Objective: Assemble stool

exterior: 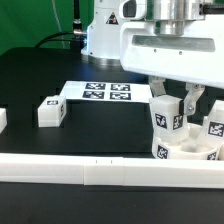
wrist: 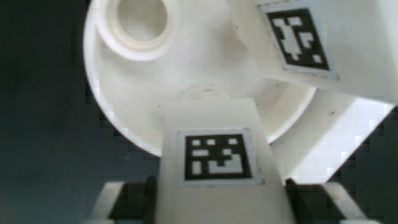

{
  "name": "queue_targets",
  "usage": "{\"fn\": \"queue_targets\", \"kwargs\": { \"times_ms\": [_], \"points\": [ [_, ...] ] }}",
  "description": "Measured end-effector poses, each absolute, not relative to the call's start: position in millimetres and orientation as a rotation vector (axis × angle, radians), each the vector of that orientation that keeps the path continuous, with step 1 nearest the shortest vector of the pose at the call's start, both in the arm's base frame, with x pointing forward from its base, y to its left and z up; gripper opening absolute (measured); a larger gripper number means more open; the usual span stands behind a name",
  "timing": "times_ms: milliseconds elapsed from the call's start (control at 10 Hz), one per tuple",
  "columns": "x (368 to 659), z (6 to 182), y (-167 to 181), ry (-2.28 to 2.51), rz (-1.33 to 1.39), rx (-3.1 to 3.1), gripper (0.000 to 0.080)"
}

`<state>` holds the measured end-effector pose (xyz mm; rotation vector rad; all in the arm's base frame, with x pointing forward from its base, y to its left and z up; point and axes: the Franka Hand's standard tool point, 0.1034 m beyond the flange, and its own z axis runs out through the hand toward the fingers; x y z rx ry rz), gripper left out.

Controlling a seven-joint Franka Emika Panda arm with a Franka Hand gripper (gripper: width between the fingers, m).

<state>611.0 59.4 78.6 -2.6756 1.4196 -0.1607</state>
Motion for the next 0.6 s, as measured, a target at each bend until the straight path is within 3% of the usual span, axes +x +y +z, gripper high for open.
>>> {"fn": "queue_targets", "kwargs": {
  "times_ms": [600],
  "points": [
    [611.0, 77.8, 65.4, 2.191, -0.047, -1.910, 0.0338]
  ]
}}
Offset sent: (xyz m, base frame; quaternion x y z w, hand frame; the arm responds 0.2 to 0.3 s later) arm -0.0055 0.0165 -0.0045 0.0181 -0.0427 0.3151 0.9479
